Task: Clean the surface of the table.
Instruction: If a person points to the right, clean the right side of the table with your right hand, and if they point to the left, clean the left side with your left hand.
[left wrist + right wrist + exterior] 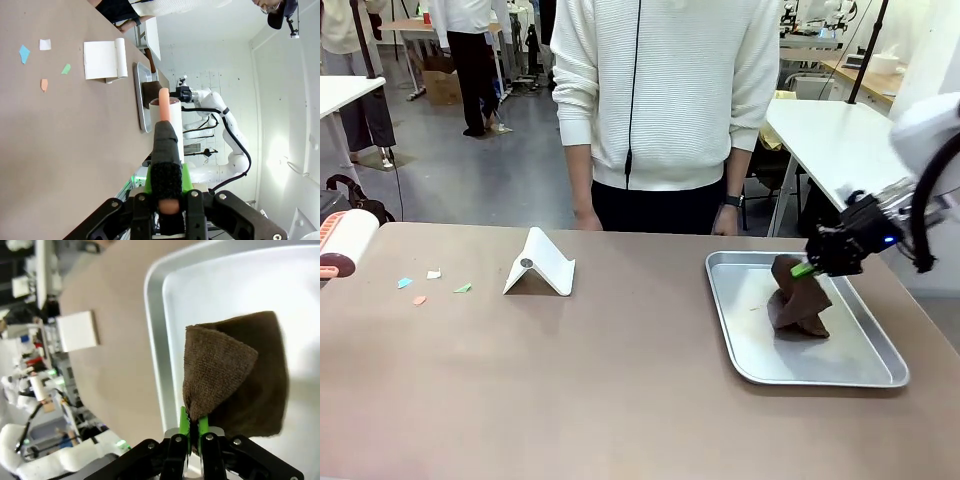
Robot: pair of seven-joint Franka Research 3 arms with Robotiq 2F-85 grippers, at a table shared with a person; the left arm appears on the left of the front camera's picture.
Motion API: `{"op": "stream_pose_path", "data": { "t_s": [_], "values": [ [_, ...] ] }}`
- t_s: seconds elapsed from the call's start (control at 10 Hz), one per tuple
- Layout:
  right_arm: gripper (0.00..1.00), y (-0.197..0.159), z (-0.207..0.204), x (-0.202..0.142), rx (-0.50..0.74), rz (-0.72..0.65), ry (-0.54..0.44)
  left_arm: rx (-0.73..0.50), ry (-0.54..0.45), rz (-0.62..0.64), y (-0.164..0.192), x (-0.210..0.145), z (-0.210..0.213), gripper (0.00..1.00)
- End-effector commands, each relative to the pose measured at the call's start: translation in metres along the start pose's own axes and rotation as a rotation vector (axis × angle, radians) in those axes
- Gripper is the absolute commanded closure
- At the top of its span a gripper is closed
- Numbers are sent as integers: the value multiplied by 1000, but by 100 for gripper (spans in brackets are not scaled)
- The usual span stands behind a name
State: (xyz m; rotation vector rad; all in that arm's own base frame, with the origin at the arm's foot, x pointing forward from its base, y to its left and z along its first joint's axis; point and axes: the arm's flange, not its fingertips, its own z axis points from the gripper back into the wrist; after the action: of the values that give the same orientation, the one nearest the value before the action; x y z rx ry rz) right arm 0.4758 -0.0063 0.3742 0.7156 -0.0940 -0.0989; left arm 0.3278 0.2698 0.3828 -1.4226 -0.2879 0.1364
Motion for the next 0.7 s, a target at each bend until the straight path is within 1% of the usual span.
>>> {"op": "stream_pose_path", "data": {
  "t_s": [0.0, 0.1, 0.2, 0.4, 0.5, 0.6],
  "values": [
    [93, -7, 50, -52, 122, 49, -11, -8, 8, -16, -3, -3, 0, 78],
    [93, -10, 73, -69, 233, 84, 40, -8, 8, -16, -3, -3, 0, 78],
    [93, -17, 93, -77, 411, 157, -1, -8, 8, -16, -3, -3, 0, 78],
    [93, -44, 119, -80, 788, 214, 47, -8, 8, -16, -3, -3, 0, 78],
    [93, -60, 126, -81, 967, 241, 38, -8, 8, -16, -3, -3, 0, 78],
    [93, -77, 132, -82, 1069, 252, -29, -8, 8, -16, -3, -3, 0, 78]
  ]
}}
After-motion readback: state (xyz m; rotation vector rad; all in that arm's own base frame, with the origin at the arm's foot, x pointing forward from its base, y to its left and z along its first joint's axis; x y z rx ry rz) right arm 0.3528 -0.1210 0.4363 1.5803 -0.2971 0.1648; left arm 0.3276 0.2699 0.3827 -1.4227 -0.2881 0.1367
